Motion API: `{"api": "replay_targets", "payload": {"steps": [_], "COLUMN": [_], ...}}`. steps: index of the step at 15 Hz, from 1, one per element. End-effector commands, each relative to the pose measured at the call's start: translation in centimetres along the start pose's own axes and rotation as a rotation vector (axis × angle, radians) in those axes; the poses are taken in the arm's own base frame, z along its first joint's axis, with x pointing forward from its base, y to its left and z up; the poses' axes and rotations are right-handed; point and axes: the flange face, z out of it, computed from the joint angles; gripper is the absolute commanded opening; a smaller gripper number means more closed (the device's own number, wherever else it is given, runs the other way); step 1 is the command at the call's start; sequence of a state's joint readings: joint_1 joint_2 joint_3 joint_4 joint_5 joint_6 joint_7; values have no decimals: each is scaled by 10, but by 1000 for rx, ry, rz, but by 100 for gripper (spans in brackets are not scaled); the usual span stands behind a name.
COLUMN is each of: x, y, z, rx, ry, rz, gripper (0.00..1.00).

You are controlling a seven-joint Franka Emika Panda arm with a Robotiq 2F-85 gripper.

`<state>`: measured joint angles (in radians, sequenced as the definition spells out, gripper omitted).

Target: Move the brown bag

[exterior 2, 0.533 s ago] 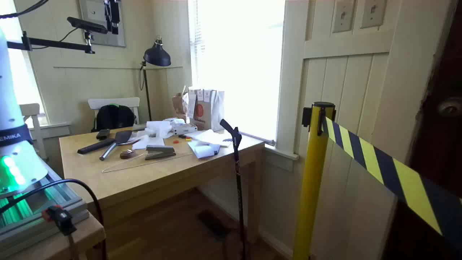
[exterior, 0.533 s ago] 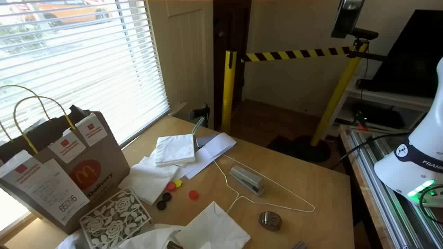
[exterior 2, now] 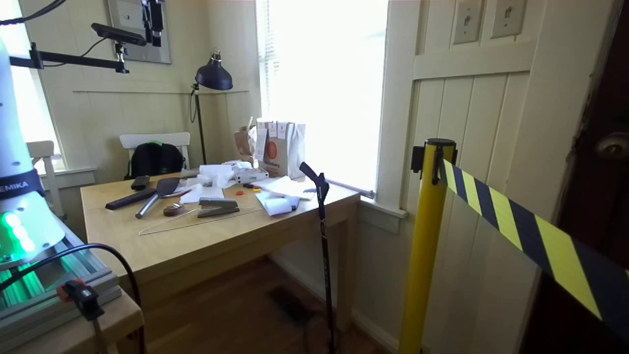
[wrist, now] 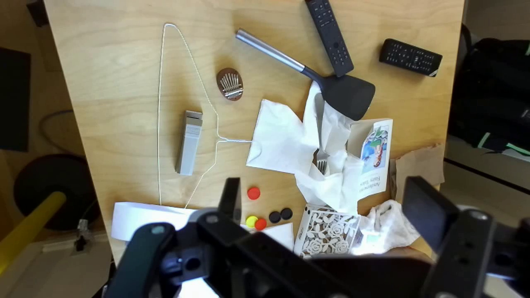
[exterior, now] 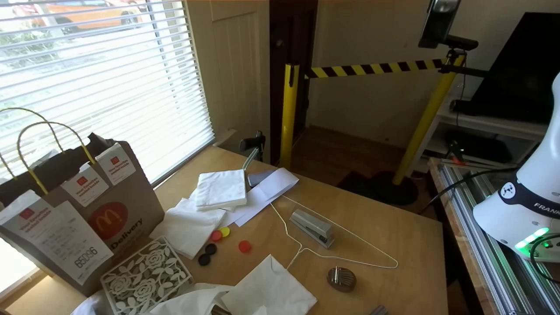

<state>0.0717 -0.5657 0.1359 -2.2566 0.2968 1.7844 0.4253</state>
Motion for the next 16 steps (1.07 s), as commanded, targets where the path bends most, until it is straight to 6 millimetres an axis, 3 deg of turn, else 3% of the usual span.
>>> {"api": "replay_targets", "payload": {"steps": [1, 3, 10, 13, 16], "x": [0, 0, 109, 151, 180], "y": [0, 0, 21, 12, -9], "z": [0, 0, 2, 4, 4], "rx": [0, 0, -3, 21, 34], "ry": [-1, -1, 207, 260, 265], "rz": [0, 0, 166, 241, 254], "gripper": [100, 100, 100, 100, 100]}}
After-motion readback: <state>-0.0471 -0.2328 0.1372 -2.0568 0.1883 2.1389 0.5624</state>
